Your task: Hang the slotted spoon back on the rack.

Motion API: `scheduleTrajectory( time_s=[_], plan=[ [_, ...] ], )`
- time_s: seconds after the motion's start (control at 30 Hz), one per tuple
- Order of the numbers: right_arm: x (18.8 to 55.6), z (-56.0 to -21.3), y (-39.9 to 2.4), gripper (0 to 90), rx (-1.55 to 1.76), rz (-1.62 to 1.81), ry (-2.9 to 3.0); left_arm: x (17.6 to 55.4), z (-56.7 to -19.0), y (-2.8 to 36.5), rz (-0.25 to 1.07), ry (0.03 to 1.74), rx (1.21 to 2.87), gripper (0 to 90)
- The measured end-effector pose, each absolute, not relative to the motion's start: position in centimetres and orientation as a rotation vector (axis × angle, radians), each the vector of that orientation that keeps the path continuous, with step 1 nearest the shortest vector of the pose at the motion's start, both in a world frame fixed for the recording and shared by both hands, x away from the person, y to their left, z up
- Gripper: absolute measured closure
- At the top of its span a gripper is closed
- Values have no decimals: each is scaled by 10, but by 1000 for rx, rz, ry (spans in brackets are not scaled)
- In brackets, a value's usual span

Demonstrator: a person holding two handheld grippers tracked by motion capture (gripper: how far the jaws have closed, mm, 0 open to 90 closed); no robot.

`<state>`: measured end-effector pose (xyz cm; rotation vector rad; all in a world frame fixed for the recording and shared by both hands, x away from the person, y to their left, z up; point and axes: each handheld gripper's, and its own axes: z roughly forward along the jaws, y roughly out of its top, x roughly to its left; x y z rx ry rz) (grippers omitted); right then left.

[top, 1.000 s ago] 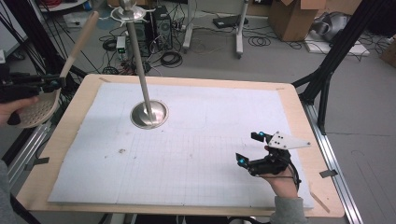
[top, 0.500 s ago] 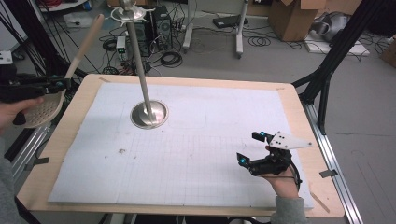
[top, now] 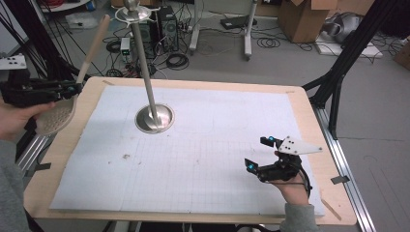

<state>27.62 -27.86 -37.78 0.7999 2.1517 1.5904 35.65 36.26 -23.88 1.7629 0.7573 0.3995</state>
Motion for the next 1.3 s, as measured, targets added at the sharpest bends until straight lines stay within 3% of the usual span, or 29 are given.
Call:
scheduleTrajectory(
  time_s=[1.3],
  plan=[
    [276,-377,-279,24,802,1593,2152,381,-256,309,424,873,1841,779]
  ],
)
